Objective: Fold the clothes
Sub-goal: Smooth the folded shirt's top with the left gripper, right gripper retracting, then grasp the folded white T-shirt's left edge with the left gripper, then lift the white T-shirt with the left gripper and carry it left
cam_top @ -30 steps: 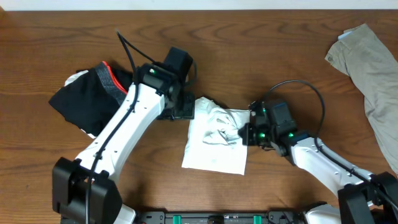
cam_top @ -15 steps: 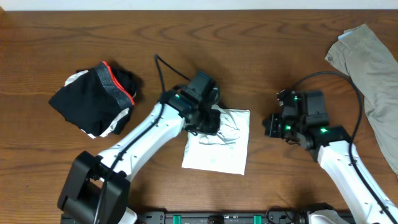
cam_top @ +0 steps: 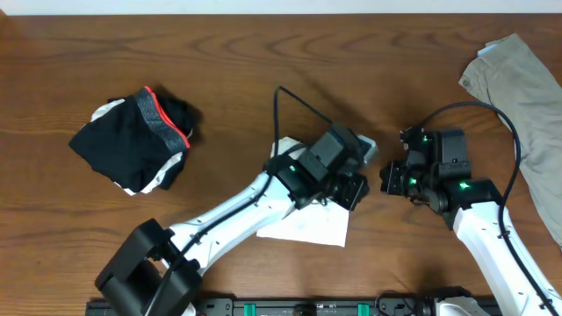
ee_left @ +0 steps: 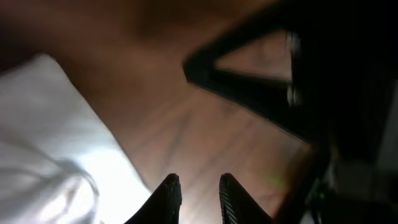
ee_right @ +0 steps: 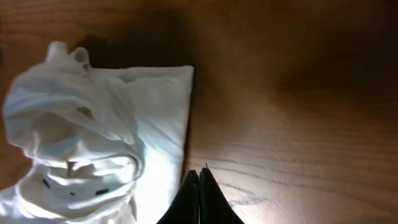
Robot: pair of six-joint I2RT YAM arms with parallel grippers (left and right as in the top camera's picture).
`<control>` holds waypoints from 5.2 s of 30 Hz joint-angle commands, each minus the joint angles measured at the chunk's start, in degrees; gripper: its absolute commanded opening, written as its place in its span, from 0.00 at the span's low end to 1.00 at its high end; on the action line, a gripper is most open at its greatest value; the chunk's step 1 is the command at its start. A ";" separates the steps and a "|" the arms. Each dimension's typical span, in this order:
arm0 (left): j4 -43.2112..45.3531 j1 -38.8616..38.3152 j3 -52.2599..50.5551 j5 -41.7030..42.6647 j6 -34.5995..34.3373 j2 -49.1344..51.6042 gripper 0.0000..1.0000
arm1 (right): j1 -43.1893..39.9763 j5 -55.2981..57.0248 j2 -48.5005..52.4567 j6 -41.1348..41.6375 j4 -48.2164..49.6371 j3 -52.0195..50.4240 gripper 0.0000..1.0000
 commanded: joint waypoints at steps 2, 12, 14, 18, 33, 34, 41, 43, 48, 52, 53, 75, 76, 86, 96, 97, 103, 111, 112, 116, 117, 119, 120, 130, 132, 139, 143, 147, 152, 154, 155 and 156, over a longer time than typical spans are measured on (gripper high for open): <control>-7.17 1.79 3.30 -3.13 0.13 -2.60 0.24 | -0.48 2.10 -0.63 -1.27 -1.46 1.01 0.02; -21.75 10.34 3.28 -20.33 4.24 -9.94 0.07 | -0.74 6.58 -0.63 1.20 -3.21 1.03 0.01; -21.14 11.28 2.14 -20.33 5.09 -7.98 0.06 | -1.31 10.93 -0.63 6.23 -5.64 1.03 0.01; -18.51 12.55 1.53 -20.31 5.97 -0.79 0.06 | -3.52 11.82 -0.63 8.33 -7.65 1.03 0.01; -2.19 4.72 1.60 0.59 -0.17 5.25 0.06 | -5.90 7.85 -0.63 4.74 -7.58 1.03 0.01; -2.10 4.00 1.60 0.59 -0.17 5.27 0.06 | -5.90 7.85 -0.63 4.74 -7.56 1.01 0.01; -9.20 4.07 2.97 -0.37 -0.13 2.40 0.06 | -5.88 7.82 -0.63 3.04 -7.61 1.03 0.01; -13.29 5.53 4.26 -3.08 -0.13 -0.44 0.06 | -5.88 7.82 -0.63 2.34 -7.82 1.01 0.01; -22.77 10.01 4.85 -15.96 1.20 -9.11 0.06 | -5.88 7.82 -0.63 2.21 -7.98 1.01 0.01; -27.74 13.05 3.15 -19.10 3.78 -9.40 0.06 | -5.88 7.82 -0.63 2.23 -7.82 1.01 0.01; -27.87 13.44 2.12 -19.12 3.82 -8.76 0.06 | -5.88 7.82 -0.63 2.23 -7.82 1.01 0.01; -16.87 -5.31 -0.87 4.83 0.07 1.36 0.06 | -5.90 6.62 -0.63 2.23 -9.01 1.01 0.01; -17.29 -6.12 -0.83 4.79 0.11 1.25 0.06 | -5.90 6.60 -0.63 2.23 -8.83 1.01 0.01; -23.76 -2.38 -0.04 -18.95 -0.17 -9.25 0.07 | -5.88 7.26 -0.63 2.23 -8.41 1.01 0.01; -25.07 17.14 -0.66 -20.39 -3.58 -7.82 0.81 | -5.88 2.78 -0.63 -1.68 -9.38 1.01 0.36; -24.59 19.54 -0.68 -16.50 -3.45 -7.21 0.82 | -5.88 2.69 -0.63 -1.68 -9.42 1.01 0.42; -22.47 30.01 -0.68 2.80 2.69 -1.07 0.91 | -5.88 -2.45 -0.61 -5.64 -7.26 1.01 0.59; -20.22 31.74 -0.68 15.82 6.12 9.31 0.91 | -5.81 -10.12 -0.61 -9.22 -5.38 1.01 0.58; -20.11 31.76 -0.68 16.35 6.10 10.19 0.91 | -5.81 -10.12 -0.61 -9.20 -5.40 1.01 0.58; -20.17 31.63 -0.72 17.31 6.08 12.85 0.91 | -5.62 -10.16 -0.61 -9.20 -5.40 1.01 0.58; -20.15 31.47 -0.72 18.01 6.01 13.44 0.91 | -5.62 -10.16 -0.61 -9.20 -5.40 1.01 0.58; -20.04 31.01 -0.76 21.03 5.86 14.58 0.91 | -5.60 -10.16 -0.59 -9.22 -5.33 1.01 0.58; -19.96 30.60 -0.76 22.93 5.86 15.06 0.91 | -5.62 -10.14 -0.57 -9.22 -5.22 1.01 0.57; -16.09 26.10 -0.94 23.41 3.93 16.09 0.65 | -5.27 -10.12 -0.09 -9.20 -4.02 0.85 0.53; -15.72 25.44 -0.98 21.99 3.89 16.09 0.57 | -4.83 -10.12 0.33 -9.18 -4.04 0.85 0.50; -11.89 23.56 -1.05 21.11 3.96 16.09 0.28 | -3.43 -9.62 1.70 -9.18 -4.07 0.79 0.47; -10.84 23.39 -1.05 21.79 3.96 16.09 0.06 | -3.41 -9.64 2.08 -9.18 -4.11 0.79 0.46; -10.62 24.22 -0.87 25.70 3.96 15.93 0.06 | -3.41 -9.60 2.08 -9.20 -4.26 0.79 0.46; -10.67 26.40 0.22 26.25 4.68 11.45 0.06 | -3.41 -8.76 2.08 -9.18 -4.33 0.79 0.46; -10.64 27.67 0.94 26.10 5.90 7.85 0.06 | -3.41 -8.79 2.08 -9.18 -4.37 0.79 0.45; -10.69 28.48 1.31 25.53 5.90 6.03 0.06 | -3.41 -8.76 2.08 -9.18 -4.37 0.79 0.45; -10.67 29.64 1.73 25.11 5.88 3.93 0.06 | -3.41 -8.76 2.08 -9.18 -4.37 0.79 0.45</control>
